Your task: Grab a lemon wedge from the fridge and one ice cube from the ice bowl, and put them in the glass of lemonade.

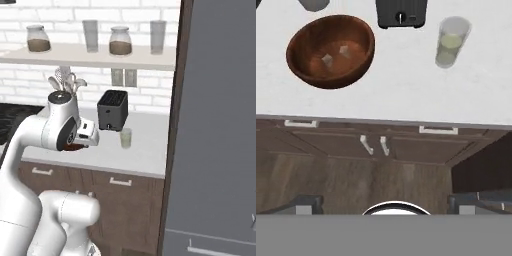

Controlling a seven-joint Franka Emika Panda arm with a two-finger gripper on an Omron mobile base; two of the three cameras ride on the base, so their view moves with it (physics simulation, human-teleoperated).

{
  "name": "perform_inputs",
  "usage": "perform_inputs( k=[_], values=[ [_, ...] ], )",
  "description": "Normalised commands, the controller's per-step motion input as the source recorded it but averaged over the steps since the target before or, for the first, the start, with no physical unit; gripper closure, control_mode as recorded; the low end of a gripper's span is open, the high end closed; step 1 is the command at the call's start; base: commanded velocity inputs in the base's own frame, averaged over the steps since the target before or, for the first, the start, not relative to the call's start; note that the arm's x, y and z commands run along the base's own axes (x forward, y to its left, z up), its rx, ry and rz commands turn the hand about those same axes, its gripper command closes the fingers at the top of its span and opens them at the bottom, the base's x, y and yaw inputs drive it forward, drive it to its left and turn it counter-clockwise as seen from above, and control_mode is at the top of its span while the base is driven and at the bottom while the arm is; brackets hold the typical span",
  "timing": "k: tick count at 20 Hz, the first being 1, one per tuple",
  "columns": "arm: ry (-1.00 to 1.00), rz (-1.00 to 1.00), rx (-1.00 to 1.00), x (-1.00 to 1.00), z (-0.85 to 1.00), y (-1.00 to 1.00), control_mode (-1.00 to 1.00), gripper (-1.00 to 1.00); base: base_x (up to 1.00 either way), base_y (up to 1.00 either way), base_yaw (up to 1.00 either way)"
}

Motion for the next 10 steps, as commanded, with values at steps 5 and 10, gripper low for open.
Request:
perform_inputs(
  k=[5, 10],
  values=[
    [0.00, 0.00, 0.00, 0.00, 0.00, 0.00, 1.00, -1.00, 0.73, 0.65, 0.10],
    [0.00, 0.00, 0.00, 0.00, 0.00, 0.00, 1.00, -1.00, 0.37, 0.04, 0.03]
  ],
)
